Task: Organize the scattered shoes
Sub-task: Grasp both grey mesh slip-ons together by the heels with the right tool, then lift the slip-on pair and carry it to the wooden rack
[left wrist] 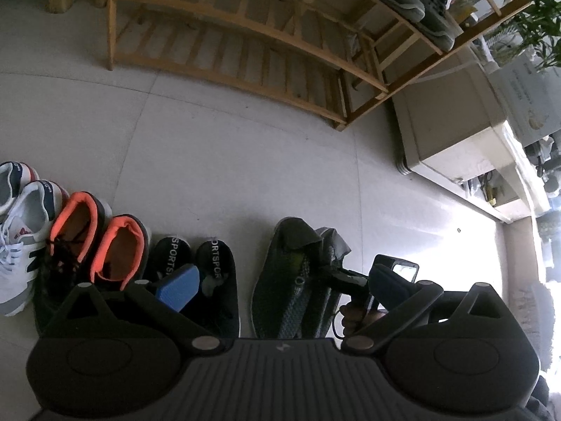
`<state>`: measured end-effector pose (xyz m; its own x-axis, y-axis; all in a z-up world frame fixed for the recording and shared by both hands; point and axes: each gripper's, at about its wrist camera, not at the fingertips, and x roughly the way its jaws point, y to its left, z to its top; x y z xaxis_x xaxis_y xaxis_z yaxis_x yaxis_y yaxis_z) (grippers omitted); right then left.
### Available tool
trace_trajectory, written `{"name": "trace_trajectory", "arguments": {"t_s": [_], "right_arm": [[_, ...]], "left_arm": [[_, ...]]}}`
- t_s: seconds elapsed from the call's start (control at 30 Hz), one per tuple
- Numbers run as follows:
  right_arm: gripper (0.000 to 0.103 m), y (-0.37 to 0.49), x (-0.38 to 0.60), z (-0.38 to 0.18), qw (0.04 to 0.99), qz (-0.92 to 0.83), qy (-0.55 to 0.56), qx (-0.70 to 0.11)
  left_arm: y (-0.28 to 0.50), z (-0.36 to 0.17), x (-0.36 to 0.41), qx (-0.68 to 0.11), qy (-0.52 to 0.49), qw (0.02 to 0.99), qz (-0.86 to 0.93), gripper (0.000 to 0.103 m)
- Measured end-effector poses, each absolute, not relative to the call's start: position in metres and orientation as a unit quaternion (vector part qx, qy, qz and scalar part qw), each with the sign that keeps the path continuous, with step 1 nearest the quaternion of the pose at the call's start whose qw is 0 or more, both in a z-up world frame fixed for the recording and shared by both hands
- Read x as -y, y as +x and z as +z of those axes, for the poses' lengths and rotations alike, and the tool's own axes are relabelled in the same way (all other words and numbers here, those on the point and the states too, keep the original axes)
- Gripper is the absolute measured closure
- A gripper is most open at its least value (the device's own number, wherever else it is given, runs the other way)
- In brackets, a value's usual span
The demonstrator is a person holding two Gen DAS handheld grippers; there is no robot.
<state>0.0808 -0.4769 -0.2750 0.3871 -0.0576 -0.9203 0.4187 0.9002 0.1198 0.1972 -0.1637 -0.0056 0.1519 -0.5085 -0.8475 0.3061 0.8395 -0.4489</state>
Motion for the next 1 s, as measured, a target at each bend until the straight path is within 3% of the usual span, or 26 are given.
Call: {"name": "trace_trajectory", "arguments": {"t_s": [0.47, 1.0], "right_arm": [[0.100, 0.085, 0.506, -0.249, 0.803, -0.166, 0.248, -0.516], [0.100, 0.087, 0.473, -0.203, 0.877, -0.150, 0.119, -0.440]], "left_arm": [[0.197, -0.005, 0.164, -0.592, -0.087, 0.754, -0.272, 0.000], [0.194, -0.005, 0.166, -0.594, -0.092, 0.749, -0.278, 0.000]]}}
